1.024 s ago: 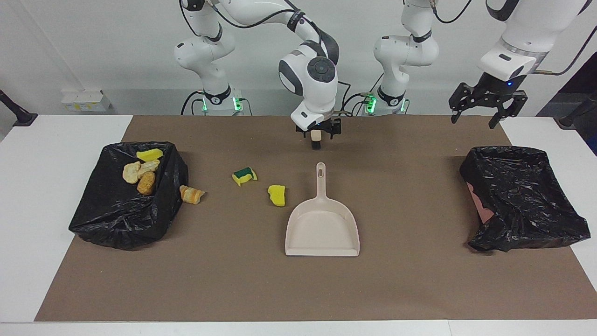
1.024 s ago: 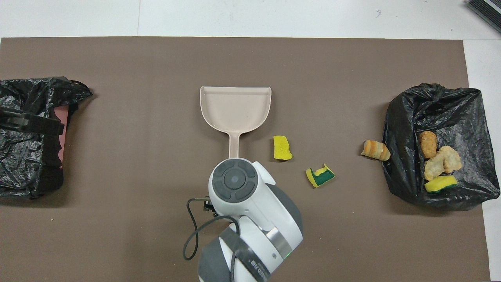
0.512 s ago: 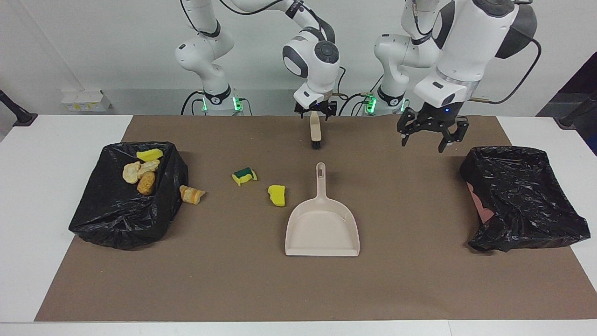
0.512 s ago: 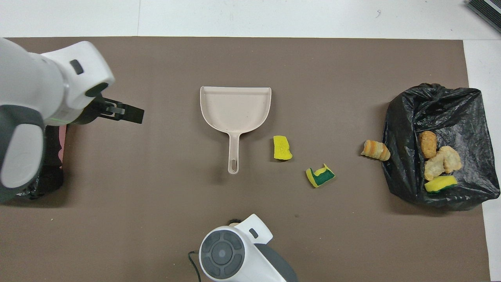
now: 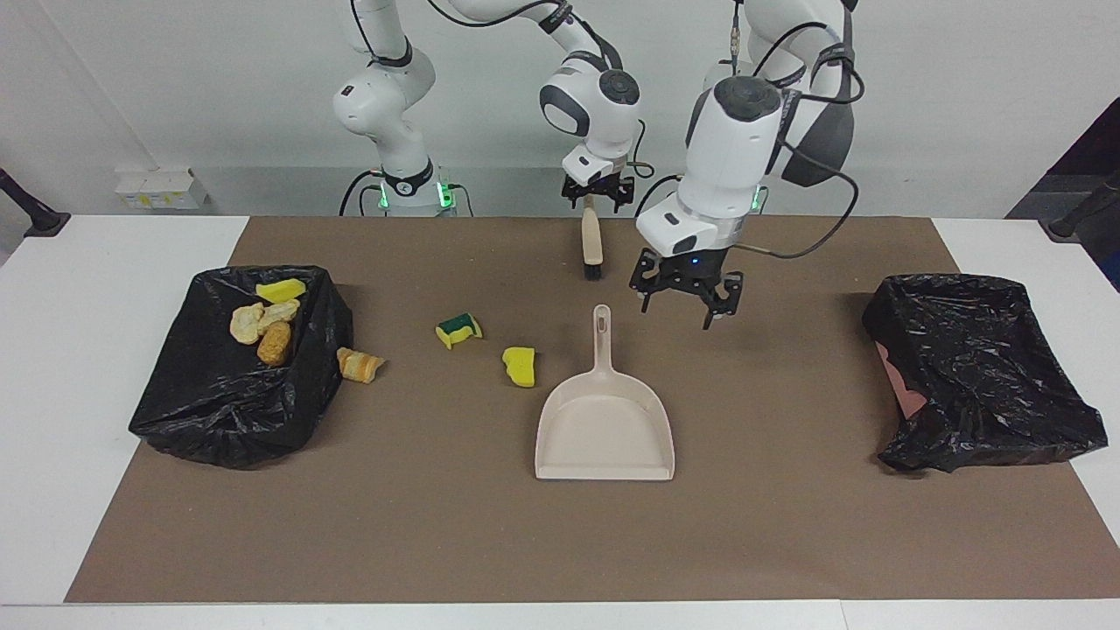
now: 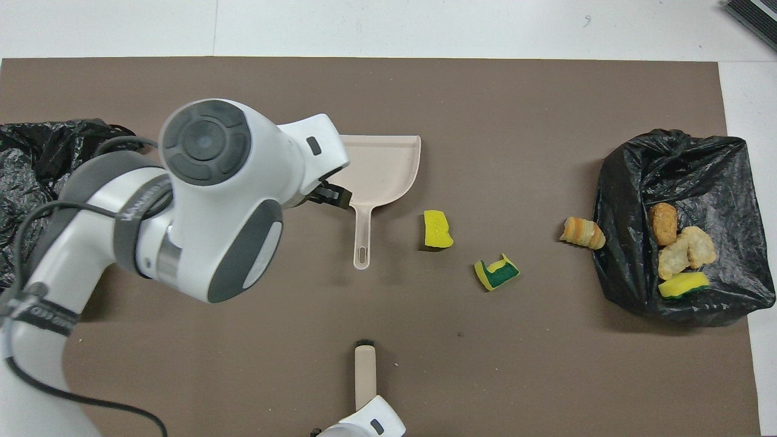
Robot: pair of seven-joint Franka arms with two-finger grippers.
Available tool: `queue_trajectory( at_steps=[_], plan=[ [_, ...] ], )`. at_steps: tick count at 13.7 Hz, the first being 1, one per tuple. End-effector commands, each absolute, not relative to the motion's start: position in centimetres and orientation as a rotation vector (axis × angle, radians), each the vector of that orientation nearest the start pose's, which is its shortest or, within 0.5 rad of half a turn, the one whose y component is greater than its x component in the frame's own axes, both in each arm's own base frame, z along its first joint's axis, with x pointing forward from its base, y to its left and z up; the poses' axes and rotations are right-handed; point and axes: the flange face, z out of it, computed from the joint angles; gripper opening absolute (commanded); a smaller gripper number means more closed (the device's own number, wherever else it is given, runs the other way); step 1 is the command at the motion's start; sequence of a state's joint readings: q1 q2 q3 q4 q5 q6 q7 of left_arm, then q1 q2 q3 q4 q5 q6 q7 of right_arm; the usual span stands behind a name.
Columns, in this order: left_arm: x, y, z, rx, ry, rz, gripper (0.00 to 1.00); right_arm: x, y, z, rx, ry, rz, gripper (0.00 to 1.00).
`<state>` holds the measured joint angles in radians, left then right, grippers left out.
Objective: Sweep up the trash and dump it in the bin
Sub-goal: 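Release the dustpan with the right gripper while the left gripper reaches it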
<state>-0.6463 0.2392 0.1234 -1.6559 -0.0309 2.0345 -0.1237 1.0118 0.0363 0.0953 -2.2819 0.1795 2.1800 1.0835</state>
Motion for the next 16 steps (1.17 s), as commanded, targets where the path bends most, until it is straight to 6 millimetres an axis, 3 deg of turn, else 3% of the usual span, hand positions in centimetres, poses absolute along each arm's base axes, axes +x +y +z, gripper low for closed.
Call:
queue_trajectory(
  at_steps=[1,3,5,9,11,13,16],
  plan=[
    [54.8,-35.3,44.1,-3.138,0.564,-0.231,1.00,21.7,44.9,33.4,-3.160,0.203,0.304,0.90],
    [53.2,-36.8,41.5,-3.139,0.576,-0.239,1.00,21.6,44.9,33.3,-3.164,0.240,0.307,0.81],
    [53.0,-36.7,40.8,-3.151,0.539,-0.252,1.00,21.4,44.9,33.3,-3.171,0.237,0.313,0.66],
    [52.3,-37.3,39.0,-3.165,0.490,-0.251,1.00,21.5,44.7,33.3,-3.182,0.247,0.327,0.00],
    [52.2,-37.5,38.0,-3.161,0.483,-0.234,1.00,22.2,44.5,33.3,-3.180,0.285,0.331,0.00],
    [51.5,-39.4,35.6,-3.162,0.460,-0.232,1.00,24.6,42.9,33.6,-3.191,0.373,0.369,0.00],
    [51.6,-39.5,35.6,-3.169,0.441,-0.242,1.00,27.6,40.3,34.8,-3.193,0.491,0.414,0.00]
  ],
)
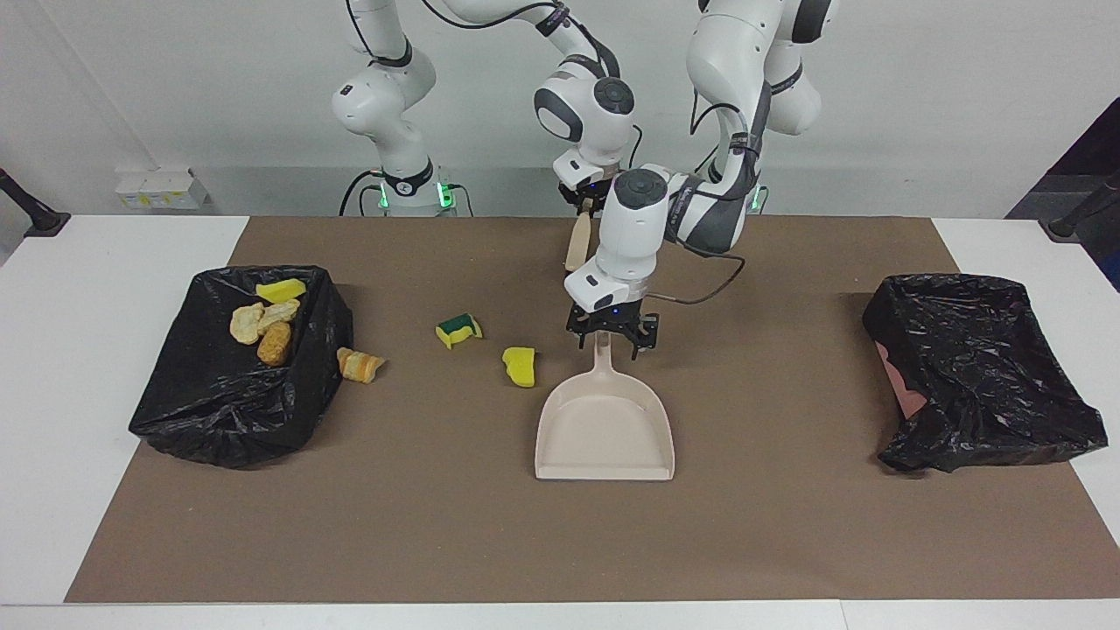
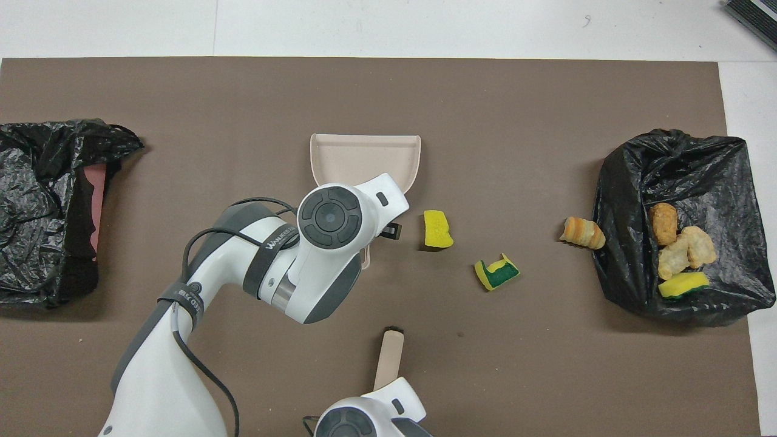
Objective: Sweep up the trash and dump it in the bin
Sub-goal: 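Grasp the dustpan with the left gripper while the right gripper grasps the brush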
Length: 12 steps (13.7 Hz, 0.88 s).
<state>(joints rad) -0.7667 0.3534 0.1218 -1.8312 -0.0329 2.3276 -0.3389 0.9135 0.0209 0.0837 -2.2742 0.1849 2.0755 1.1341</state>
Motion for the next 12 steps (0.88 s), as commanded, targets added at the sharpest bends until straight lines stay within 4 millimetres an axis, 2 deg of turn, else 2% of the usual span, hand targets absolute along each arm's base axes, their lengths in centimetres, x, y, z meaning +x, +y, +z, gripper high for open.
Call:
queue_trajectory(
  at_steps=[1,3,4,6,7,9,12],
  plan=[
    [51.5,-39.4,35.4,-3.165,0.440,-0.227,0.86,29.1,38.5,35.3,-3.196,0.540,0.449,0.00],
    [51.6,-39.1,35.4,-3.166,0.429,-0.217,0.69,31.6,35.2,37.0,-3.182,0.605,0.488,0.00],
    [51.3,-38.9,35.0,-3.157,0.431,-0.184,0.50,32.9,33.1,38.0,-3.176,0.616,0.503,0.00],
    [51.0,-38.7,34.8,-3.147,0.435,-0.151,0.15,34.8,30.1,38.7,-3.178,0.635,0.529,0.00],
    [50.9,-38.7,34.8,-3.142,0.458,-0.144,0.06,35.8,28.5,39.0,-3.179,0.627,0.531,0.00],
    [51.1,-38.6,34.9,-3.141,0.458,-0.148,0.00,38.1,25.1,39.4,-3.239,0.585,0.519,0.00],
    [51.8,-37.7,36.7,-3.143,0.498,-0.188,0.00,40.8,20.0,38.8,-3.317,0.486,0.521,0.00]
  ],
)
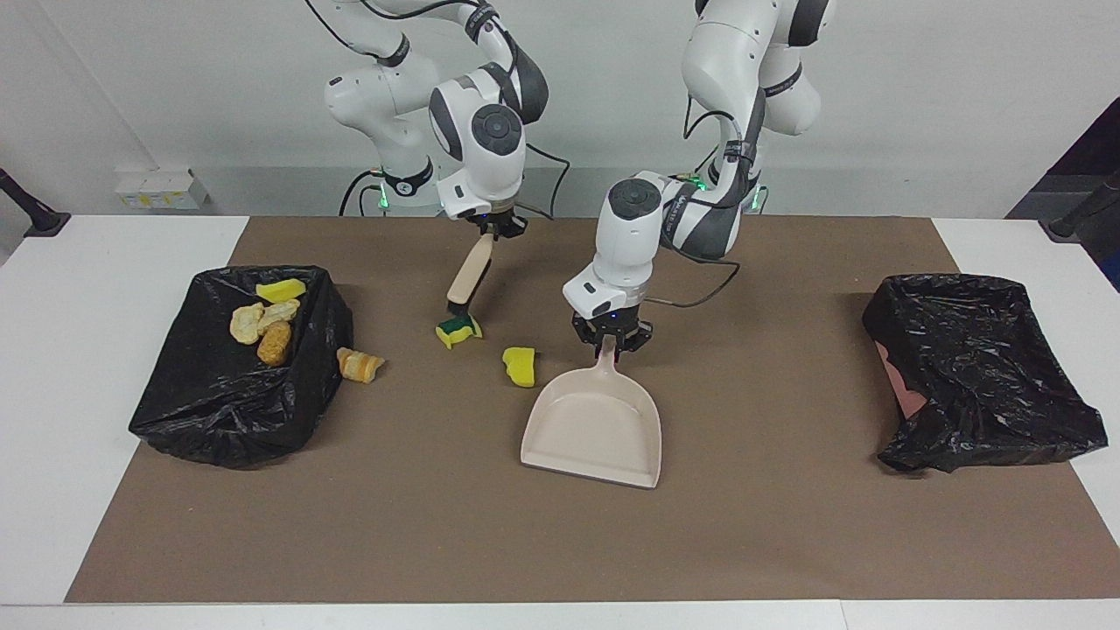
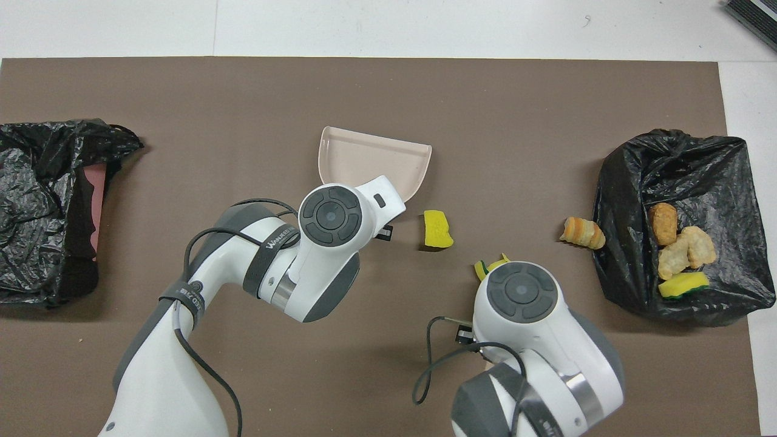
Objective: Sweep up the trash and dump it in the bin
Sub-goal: 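Grasp the dustpan with the left gripper while the right gripper grasps the brush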
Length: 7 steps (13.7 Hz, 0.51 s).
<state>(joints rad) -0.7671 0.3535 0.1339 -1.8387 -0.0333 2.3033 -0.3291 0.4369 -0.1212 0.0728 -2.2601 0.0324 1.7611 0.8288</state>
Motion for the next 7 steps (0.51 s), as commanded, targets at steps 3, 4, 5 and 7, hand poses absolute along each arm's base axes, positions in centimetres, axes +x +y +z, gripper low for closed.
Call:
queue_trajectory(
  at_steps=[3,4,5,7],
  plan=[
    [52.8,-34.6,38.6,-3.079,0.720,-0.150,0.00,43.4,13.0,37.8,-3.369,0.351,0.533,0.00],
    [53.2,-33.5,39.0,-3.044,0.829,-0.127,0.00,44.1,10.7,37.4,-3.354,0.331,0.543,0.00],
    [53.4,-32.8,39.3,-3.004,0.937,-0.110,0.00,44.8,9.2,37.1,-3.380,0.289,0.525,0.00],
    [54.9,-30.2,39.4,-2.952,1.064,-0.103,0.00,45.0,8.3,37.4,-3.500,0.218,0.486,0.00]
  ],
)
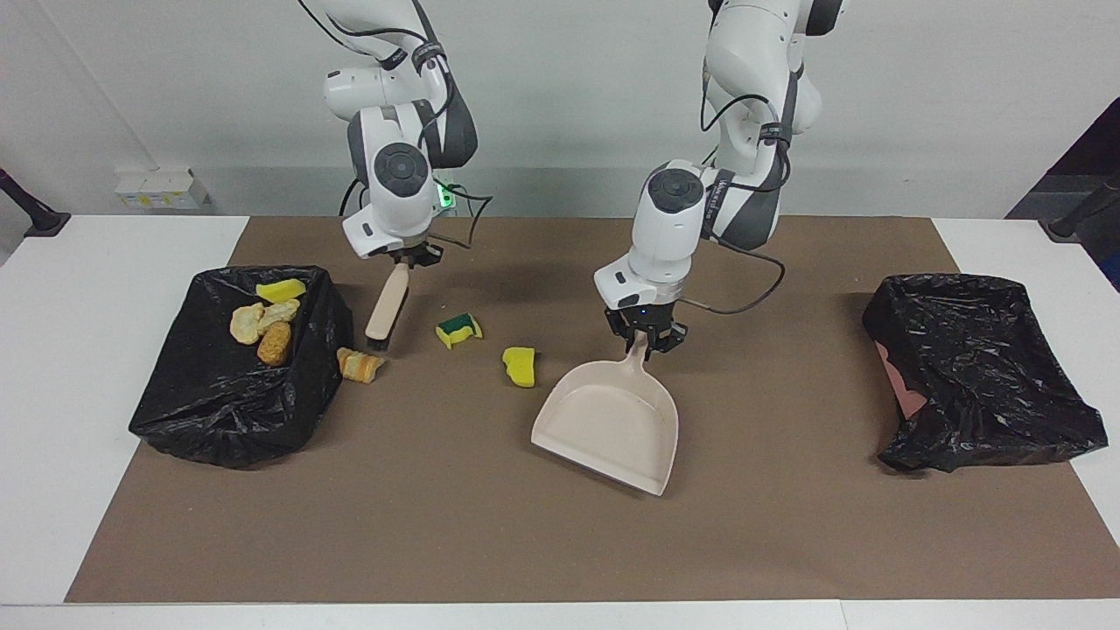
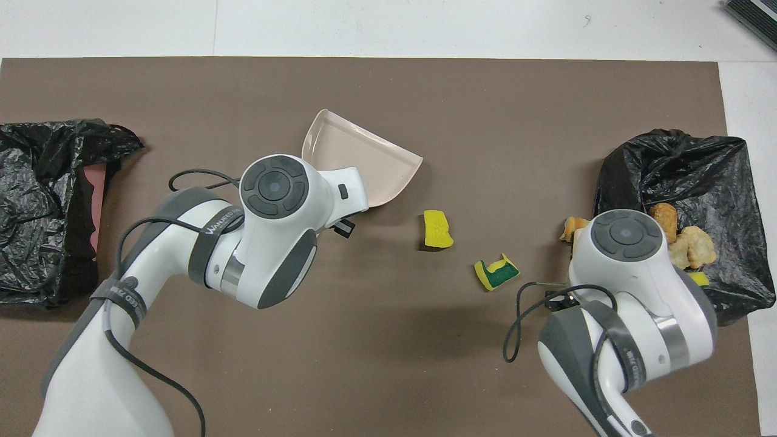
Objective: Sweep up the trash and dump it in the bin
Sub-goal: 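Grasp the dustpan with the left gripper while the right gripper grasps the brush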
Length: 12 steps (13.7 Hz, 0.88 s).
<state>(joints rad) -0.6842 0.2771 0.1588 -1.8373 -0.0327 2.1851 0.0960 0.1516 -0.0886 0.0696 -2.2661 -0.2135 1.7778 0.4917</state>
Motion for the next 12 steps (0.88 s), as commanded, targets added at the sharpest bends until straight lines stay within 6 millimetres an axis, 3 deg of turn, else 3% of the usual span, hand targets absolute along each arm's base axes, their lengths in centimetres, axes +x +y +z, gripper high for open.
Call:
queue_trajectory(
  at_steps=[1,3,5,8,10,12],
  plan=[
    [55.5,-29.1,39.5,-2.907,1.170,-0.105,0.00,45.2,7.7,37.5,-3.540,0.207,0.465,0.00],
    [56.4,-26.9,39.7,-2.827,1.336,-0.089,0.00,45.6,5.9,37.0,-3.568,0.216,0.473,0.00],
    [56.8,-25.1,39.6,-2.733,1.519,-0.039,0.00,45.9,5.4,35.4,-3.574,0.191,0.461,0.00],
    [57.6,-22.7,39.3,-2.574,1.772,-0.024,0.00,46.4,5.8,34.1,-3.561,0.124,0.443,0.00],
    [57.6,-21.7,39.1,-2.474,1.912,-0.013,0.00,46.8,6.3,33.8,-3.524,-0.020,0.431,0.00],
    [57.0,-20.7,38.5,-2.427,1.980,0.005,0.00,47.0,8.3,33.6,-3.436,-0.142,0.448,0.00]
  ],
)
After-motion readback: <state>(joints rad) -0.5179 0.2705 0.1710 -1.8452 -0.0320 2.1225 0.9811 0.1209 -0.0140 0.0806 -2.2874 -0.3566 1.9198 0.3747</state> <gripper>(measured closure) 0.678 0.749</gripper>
